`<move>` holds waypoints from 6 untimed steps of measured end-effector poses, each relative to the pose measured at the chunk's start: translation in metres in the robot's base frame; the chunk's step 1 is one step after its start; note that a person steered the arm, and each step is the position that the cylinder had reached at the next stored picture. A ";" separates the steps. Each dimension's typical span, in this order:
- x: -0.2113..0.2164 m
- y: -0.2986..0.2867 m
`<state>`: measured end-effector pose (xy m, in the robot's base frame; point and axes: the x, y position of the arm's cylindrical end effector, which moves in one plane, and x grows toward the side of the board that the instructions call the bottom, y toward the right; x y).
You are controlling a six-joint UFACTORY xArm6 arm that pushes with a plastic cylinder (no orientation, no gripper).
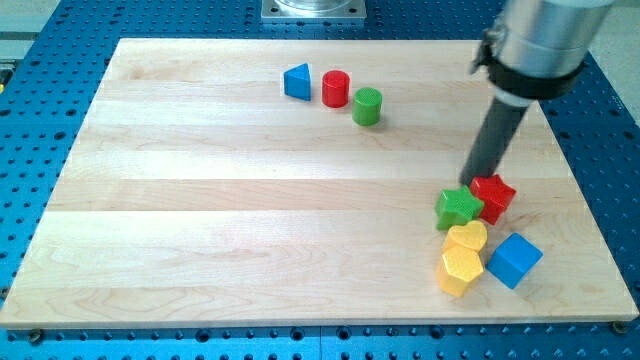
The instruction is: Place the cube left to the green circle
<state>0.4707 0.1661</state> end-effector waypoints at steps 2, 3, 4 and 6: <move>-0.133 -0.011; -0.193 -0.037; -0.209 -0.120; -0.169 -0.218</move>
